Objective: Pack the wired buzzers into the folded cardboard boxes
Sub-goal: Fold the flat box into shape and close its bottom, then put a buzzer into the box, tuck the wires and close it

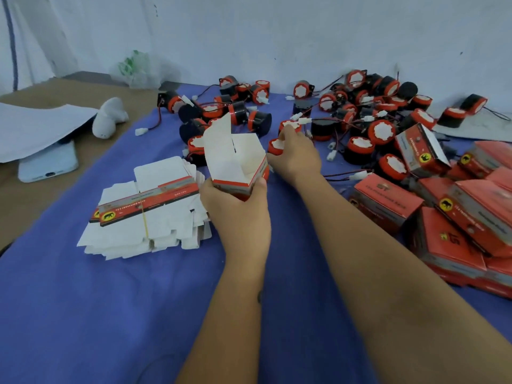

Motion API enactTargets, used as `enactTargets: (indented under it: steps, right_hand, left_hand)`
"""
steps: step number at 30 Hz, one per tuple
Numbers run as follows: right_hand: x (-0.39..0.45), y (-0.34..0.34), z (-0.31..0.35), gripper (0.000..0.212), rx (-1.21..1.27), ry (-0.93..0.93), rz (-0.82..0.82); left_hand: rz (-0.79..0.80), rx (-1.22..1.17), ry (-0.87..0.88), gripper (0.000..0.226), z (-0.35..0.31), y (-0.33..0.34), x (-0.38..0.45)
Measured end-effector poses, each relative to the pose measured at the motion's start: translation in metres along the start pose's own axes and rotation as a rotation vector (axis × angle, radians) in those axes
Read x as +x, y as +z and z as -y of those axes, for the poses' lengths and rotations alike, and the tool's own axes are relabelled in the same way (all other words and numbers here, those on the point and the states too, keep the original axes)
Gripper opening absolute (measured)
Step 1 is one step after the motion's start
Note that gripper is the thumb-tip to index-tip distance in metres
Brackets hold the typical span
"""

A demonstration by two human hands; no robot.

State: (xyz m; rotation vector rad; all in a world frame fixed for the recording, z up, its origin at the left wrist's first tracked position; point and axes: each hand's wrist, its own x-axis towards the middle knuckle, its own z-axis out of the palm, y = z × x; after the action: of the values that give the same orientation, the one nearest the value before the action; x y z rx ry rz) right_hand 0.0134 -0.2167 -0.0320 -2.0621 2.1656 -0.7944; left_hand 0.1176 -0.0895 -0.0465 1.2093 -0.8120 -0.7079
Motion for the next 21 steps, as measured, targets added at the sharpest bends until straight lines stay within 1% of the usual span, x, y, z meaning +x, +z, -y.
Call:
enactTargets:
  steps: [2, 3, 5, 6, 7, 8, 10, 11, 12, 14, 15, 17, 19, 21]
  right_hand:
    - [-0.015, -0.009, 0.008, 0.047, 0.141, 0.007, -0.028]
    - [-0.023, -0.016, 0.012, 0.047, 0.276, 0.011, -0.083]
    - [-0.043, -0.033, 0.018, 0.055, 0.577, -0.005, -0.248]
    - [-0.054, -0.042, 0.02, 0.061, 0.667, -0.04, -0.332]
    - [-0.066, -0.051, 0.021, 0.063, 0.698, -0.09, -0.417]
    - [-0.078, -0.059, 0.021, 0.061, 0.684, -0.147, -0.501]
    - [-0.102, -0.071, 0.016, 0.054, 0.626, -0.233, -0.638]
    - [-0.114, -0.074, 0.012, 0.052, 0.605, -0.243, -0.683]
    - [-0.125, -0.075, 0.007, 0.052, 0.577, -0.235, -0.716]
    - [-0.145, -0.075, -0.005, 0.051, 0.466, -0.19, -0.777]
    - [-0.153, -0.075, -0.011, 0.05, 0.401, -0.169, -0.798]
    - [-0.164, -0.074, -0.02, 0.05, 0.33, -0.146, -0.783]
    - [-0.171, -0.075, -0.027, 0.052, 0.329, -0.152, -0.75]
    - [-0.177, -0.076, -0.029, 0.056, 0.364, -0.206, -0.73]
  left_hand:
    - [-0.007, -0.003, -0.017, 0.067, -0.002, -0.002, 0.002]
    - [-0.017, -0.004, -0.027, 0.071, -0.003, -0.003, 0.002]
    - [-0.044, -0.003, -0.021, 0.067, -0.005, -0.005, 0.004]
    - [-0.063, 0.0, -0.005, 0.063, -0.006, -0.007, 0.004]
    - [-0.09, 0.008, 0.011, 0.06, -0.007, -0.01, 0.005]
    - [-0.123, 0.042, 0.031, 0.058, -0.008, -0.013, 0.006]
    - [-0.153, 0.187, 0.072, 0.054, -0.008, -0.021, 0.007]
    - [-0.098, 0.244, 0.084, 0.05, -0.007, -0.025, 0.007]
    - [0.015, 0.251, 0.081, 0.046, -0.007, -0.028, 0.006]
    - [0.31, 0.253, 0.05, 0.044, -0.005, -0.033, -0.001]
    - [0.442, 0.29, 0.046, 0.044, -0.005, -0.034, -0.004]
    - [0.642, 0.385, 0.055, 0.046, -0.004, -0.036, -0.008]
    - [0.72, 0.403, 0.056, 0.053, -0.005, -0.039, -0.008]
    - [0.731, 0.359, 0.045, 0.058, -0.005, -0.042, -0.008]
